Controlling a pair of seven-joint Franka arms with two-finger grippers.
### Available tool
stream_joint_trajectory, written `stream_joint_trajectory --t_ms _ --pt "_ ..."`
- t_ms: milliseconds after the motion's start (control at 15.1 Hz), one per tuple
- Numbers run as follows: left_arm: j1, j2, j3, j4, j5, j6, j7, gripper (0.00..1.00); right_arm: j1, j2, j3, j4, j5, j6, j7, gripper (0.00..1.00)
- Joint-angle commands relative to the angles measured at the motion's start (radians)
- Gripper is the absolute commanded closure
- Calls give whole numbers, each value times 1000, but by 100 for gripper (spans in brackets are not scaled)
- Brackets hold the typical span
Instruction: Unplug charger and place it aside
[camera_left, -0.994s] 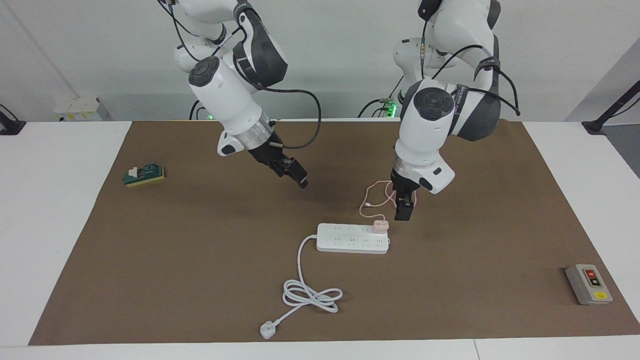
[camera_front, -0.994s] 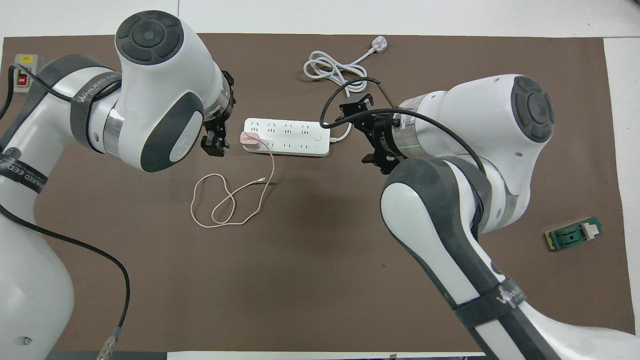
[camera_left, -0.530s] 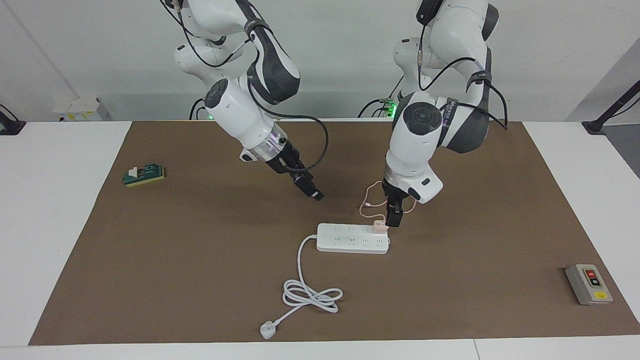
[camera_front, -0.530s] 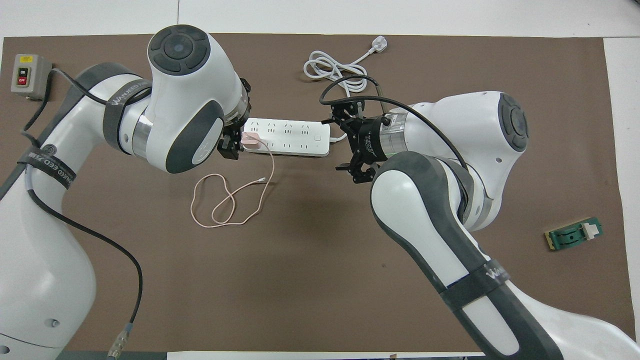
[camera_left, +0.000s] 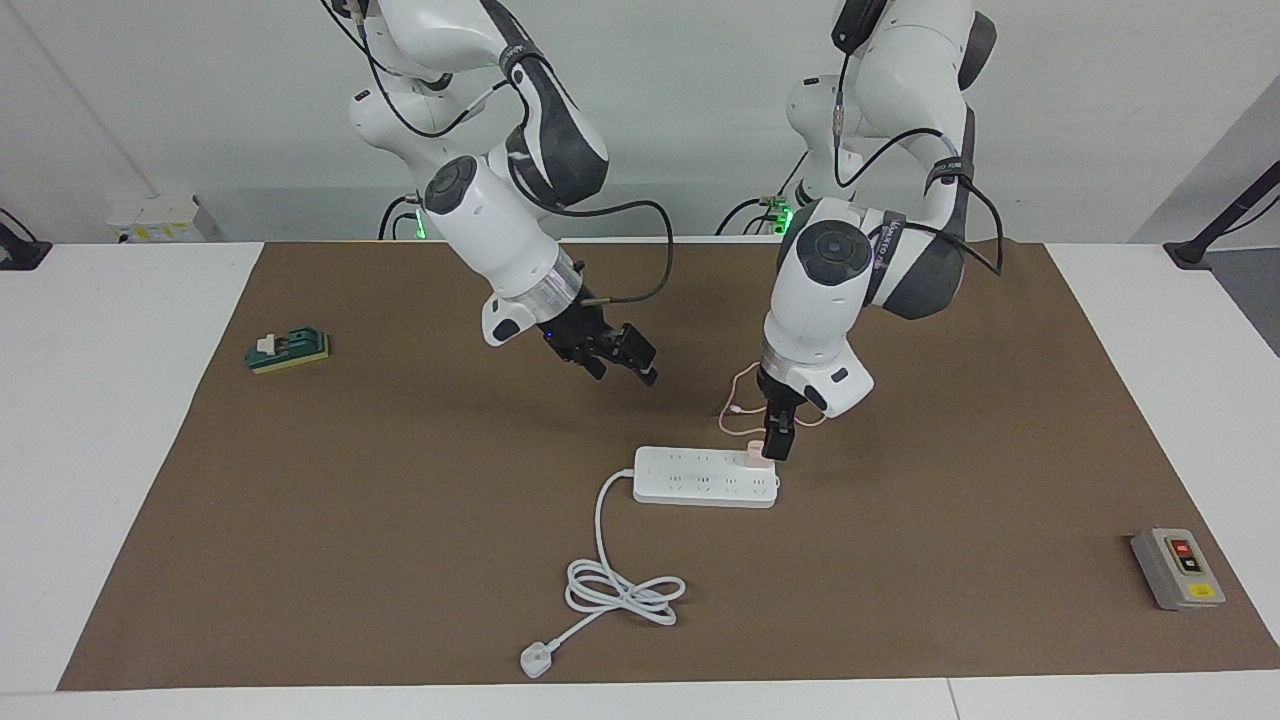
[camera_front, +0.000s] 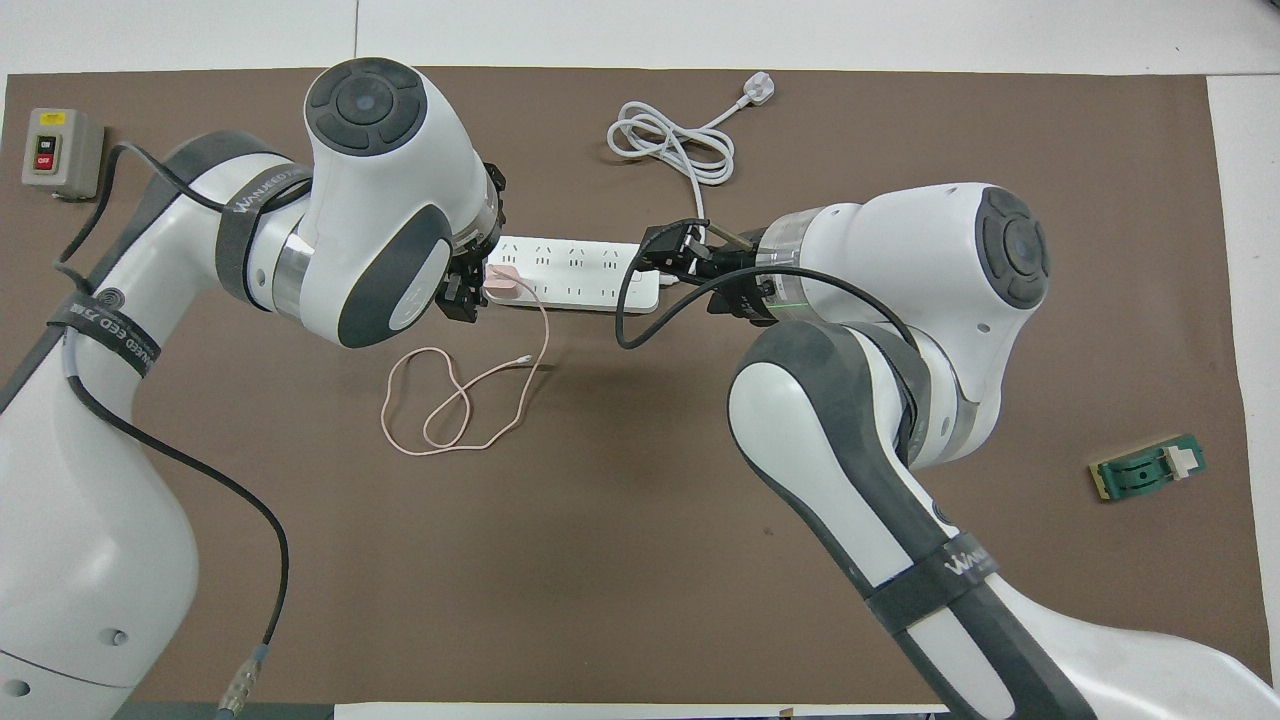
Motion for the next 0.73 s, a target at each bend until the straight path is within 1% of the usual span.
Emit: stream_joint_trajectory --t_ms 0,66,265,530,662 --pt "-3 13 5 -6 16 20 13 0 0 4 4 -6 -16 53 -296 0" --pt "-2 14 5 -6 16 25 12 0 0 4 4 -12 -16 79 -399 0" --pt "-2 17 7 -4 16 28 10 0 1 9 4 -22 -16 79 -731 0" --pt "0 27 9 -4 16 32 9 0 -19 67 4 -2 -11 69 -1091 0" --pt "0 32 9 -4 18 41 9 0 -31 110 5 23 -4 61 -1311 0"
